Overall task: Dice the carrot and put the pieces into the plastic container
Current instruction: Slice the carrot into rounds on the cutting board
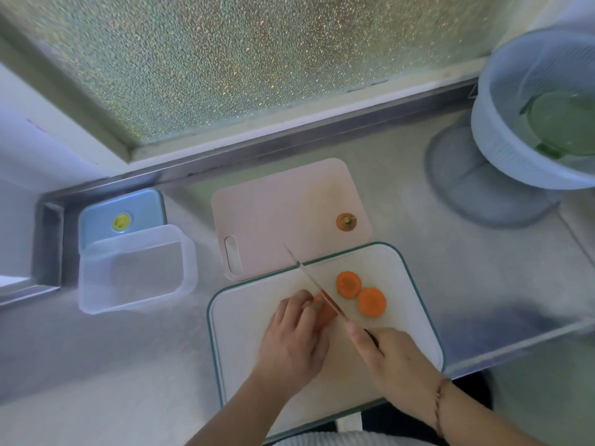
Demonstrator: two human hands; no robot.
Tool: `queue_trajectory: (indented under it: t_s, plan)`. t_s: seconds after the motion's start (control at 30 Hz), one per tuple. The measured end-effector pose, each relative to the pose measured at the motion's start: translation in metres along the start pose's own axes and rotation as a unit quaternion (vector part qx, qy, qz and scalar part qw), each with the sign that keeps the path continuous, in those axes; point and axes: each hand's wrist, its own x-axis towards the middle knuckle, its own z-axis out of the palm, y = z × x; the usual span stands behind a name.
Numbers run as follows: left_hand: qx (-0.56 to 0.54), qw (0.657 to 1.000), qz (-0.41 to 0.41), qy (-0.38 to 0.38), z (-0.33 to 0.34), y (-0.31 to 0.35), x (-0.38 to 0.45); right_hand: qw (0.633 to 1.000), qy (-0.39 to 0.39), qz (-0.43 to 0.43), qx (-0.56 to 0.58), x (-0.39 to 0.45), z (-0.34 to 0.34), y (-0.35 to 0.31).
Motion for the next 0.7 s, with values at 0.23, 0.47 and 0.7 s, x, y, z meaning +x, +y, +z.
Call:
queue_trajectory:
  t_s: [0.23, 0.47, 0.7]
  plan:
    - [0.000, 1.000, -0.009, -0.014, 0.005, -0.003, -0.006, 0.998, -0.004, 0.061, -0.032, -0.045, -0.015, 0.007]
    - [-0.009, 1.000, -0.015, -0.007, 0.004, -0.004, -0.006, 0.998, 0.000, 0.066, -0.025, -0.047, -0.011, 0.006]
    - [-0.018, 1.000, 0.001, 0.006, 0.006, -0.005, -0.004, 0.996, 0.013, 0.071, -0.047, -0.045, -0.007, 0.008]
